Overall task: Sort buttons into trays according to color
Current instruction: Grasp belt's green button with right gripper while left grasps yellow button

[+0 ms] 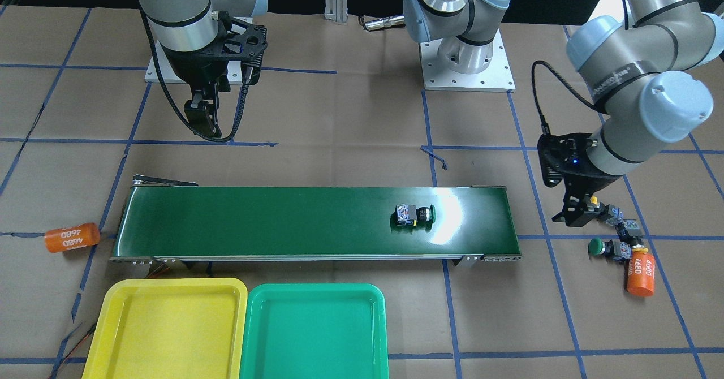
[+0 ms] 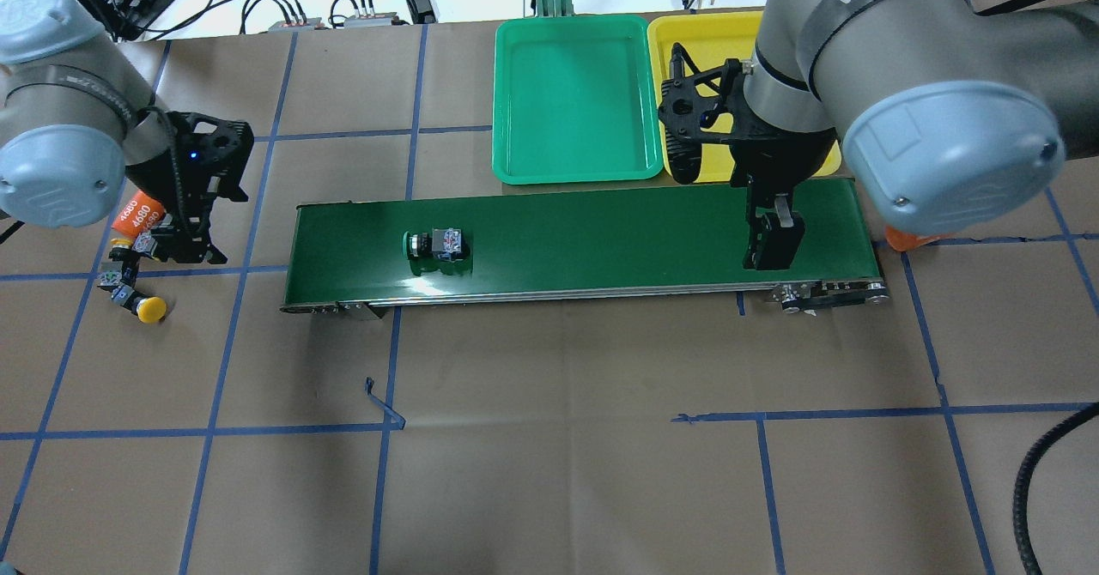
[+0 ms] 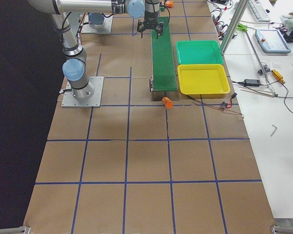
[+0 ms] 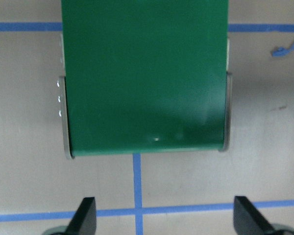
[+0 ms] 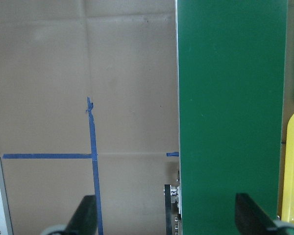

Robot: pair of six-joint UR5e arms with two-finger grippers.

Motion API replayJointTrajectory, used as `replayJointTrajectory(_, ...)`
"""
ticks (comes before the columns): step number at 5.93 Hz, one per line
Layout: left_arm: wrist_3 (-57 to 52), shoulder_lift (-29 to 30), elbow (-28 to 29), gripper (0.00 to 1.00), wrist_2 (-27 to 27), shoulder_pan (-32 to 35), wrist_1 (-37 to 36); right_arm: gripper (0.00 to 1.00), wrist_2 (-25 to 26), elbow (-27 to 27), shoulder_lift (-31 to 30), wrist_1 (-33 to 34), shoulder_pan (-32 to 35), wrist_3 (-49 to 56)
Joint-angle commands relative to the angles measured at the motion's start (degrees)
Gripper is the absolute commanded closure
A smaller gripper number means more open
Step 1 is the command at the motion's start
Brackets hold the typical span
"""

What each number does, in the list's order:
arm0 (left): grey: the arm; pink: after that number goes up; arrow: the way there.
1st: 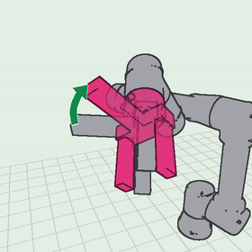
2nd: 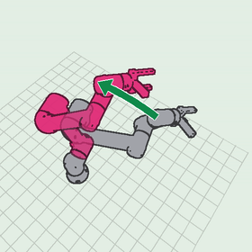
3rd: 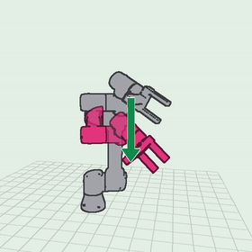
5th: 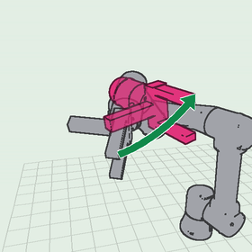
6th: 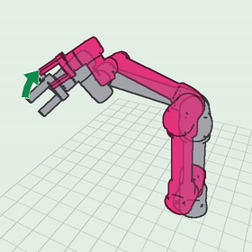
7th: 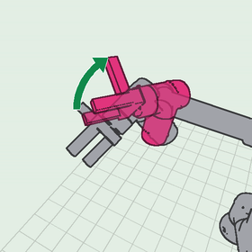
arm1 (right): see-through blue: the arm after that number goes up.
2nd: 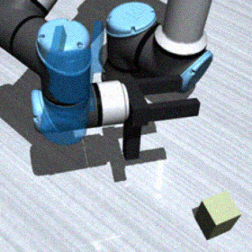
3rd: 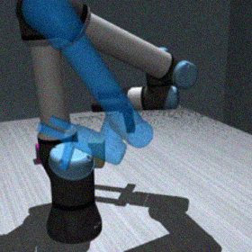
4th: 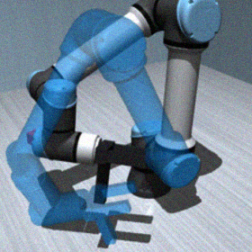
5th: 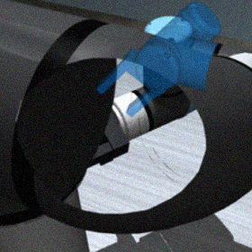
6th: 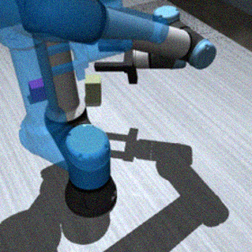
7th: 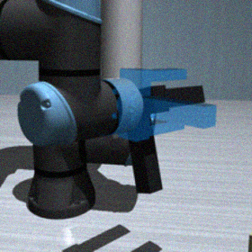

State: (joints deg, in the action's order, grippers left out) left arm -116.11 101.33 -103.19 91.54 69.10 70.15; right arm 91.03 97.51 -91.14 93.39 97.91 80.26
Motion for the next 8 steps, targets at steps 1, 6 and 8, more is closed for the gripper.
replayJointTrajectory(1,-15.4,1.5,-0.1,0.02,0.4,-8.4,-1.1,0.0,-0.1,0.9,-0.1,0.4,0.0,-0.1)
replayJointTrajectory(6,-35.8,11.0,-1.7,0.02,1.5,-16.8,-13.4,0.0,-0.9,1.1,2.5,2.2,1.0,0.1)
replayJointTrajectory(8,-36.1,12.6,-2.3,0.03,1.2,-17.2,-13.5,0.0,-0.8,0.8,10.9,16.0,6.4,-0.3)
